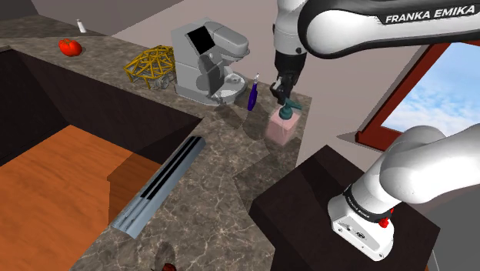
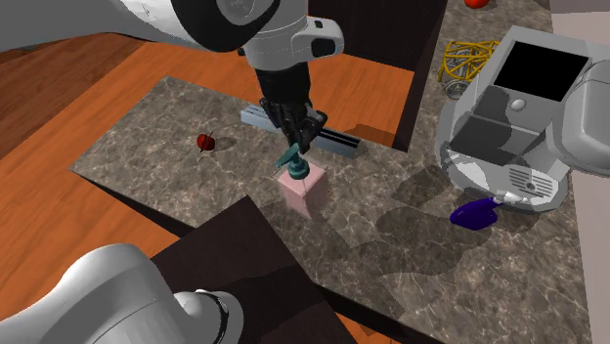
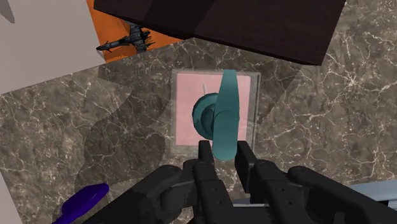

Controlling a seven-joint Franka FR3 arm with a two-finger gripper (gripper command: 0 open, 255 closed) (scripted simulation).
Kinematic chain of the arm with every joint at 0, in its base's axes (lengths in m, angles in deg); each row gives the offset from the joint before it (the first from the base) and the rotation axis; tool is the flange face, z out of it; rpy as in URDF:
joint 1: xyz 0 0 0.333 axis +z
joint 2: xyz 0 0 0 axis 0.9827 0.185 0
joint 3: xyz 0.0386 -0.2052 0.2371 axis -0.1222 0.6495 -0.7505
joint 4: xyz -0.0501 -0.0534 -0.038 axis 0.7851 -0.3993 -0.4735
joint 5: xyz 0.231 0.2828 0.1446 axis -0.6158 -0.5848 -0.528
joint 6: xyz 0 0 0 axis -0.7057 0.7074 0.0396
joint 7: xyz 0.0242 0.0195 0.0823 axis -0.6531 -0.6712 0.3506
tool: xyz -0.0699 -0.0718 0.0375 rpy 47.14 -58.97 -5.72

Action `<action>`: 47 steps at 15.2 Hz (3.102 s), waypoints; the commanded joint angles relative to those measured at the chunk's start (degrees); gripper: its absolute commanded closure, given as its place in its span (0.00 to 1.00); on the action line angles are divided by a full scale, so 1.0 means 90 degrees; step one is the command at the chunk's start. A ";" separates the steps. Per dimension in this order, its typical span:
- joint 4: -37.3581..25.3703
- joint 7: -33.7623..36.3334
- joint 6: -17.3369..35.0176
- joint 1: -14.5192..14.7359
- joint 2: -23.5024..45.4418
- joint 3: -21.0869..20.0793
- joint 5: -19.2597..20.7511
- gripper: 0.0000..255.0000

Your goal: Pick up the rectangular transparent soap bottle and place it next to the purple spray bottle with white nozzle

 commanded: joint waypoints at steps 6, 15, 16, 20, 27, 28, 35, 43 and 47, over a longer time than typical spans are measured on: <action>-0.0628 -0.0766 0.0390 -0.0537 0.0898 0.0609 0.0554 1.00; -0.1938 -0.1657 0.0728 -0.1083 0.2369 0.1247 0.1003 1.00; -0.2120 -0.1754 0.0744 -0.1134 0.2547 0.1308 0.1031 1.00; -0.2926 -0.2142 0.0763 -0.1326 0.3287 0.1530 0.1102 1.00; -0.4689 -0.2828 0.0576 -0.1643 0.4716 0.1834 0.1079 1.00; -0.4987 -0.2926 0.0521 -0.1690 0.4939 0.1867 0.1063 1.00; -0.7123 -0.3508 0.0043 -0.1991 0.6485 0.2019 0.0929 1.00; -0.6483 -0.3375 0.0696 -0.2001 0.6510 0.2024 0.0967 1.00; -0.6220 -0.3311 0.1004 -0.2005 0.6560 0.2028 0.0989 1.00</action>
